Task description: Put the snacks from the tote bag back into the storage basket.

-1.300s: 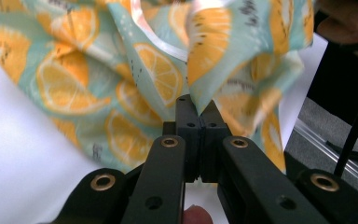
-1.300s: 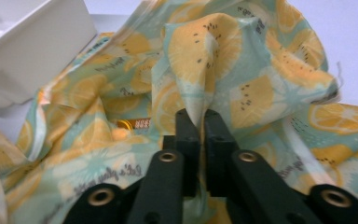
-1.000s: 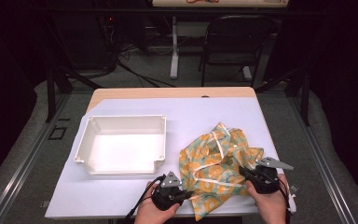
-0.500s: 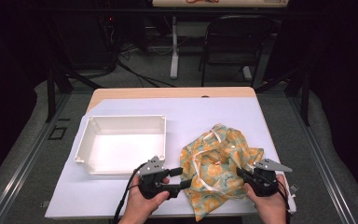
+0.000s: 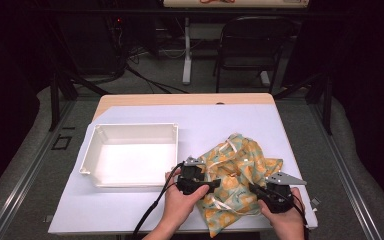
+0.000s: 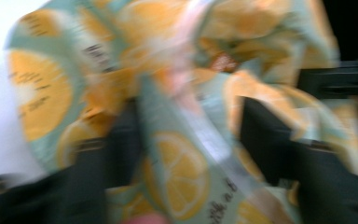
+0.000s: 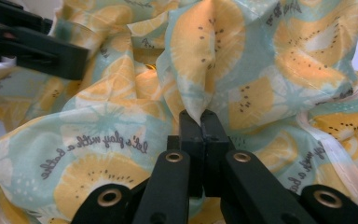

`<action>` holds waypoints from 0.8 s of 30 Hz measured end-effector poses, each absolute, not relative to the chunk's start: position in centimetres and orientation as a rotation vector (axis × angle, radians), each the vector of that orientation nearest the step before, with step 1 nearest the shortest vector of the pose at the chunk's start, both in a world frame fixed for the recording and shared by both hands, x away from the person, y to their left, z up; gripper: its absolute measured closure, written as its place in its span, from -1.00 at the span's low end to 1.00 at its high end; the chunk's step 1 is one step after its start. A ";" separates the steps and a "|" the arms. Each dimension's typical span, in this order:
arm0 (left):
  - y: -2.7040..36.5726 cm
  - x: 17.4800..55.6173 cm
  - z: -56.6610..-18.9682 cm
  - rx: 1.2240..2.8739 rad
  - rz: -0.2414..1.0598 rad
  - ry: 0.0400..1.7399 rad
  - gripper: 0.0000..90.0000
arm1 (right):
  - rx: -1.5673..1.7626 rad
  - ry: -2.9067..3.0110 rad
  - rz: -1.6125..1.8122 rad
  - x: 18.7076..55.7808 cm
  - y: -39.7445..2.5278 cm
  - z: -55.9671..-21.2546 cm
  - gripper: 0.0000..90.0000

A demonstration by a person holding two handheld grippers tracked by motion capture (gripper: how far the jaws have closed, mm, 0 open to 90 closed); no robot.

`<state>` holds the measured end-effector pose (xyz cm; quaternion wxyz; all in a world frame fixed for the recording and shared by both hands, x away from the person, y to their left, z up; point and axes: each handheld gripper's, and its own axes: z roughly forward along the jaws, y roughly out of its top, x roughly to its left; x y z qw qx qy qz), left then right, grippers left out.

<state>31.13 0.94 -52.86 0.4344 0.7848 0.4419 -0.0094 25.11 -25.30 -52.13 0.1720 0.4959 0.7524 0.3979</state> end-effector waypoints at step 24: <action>6.1 27.5 -54.2 2.003 -0.132 1.016 0.60 | 1.565 2.178 1.043 24.2 -27.8 -54.3 0.62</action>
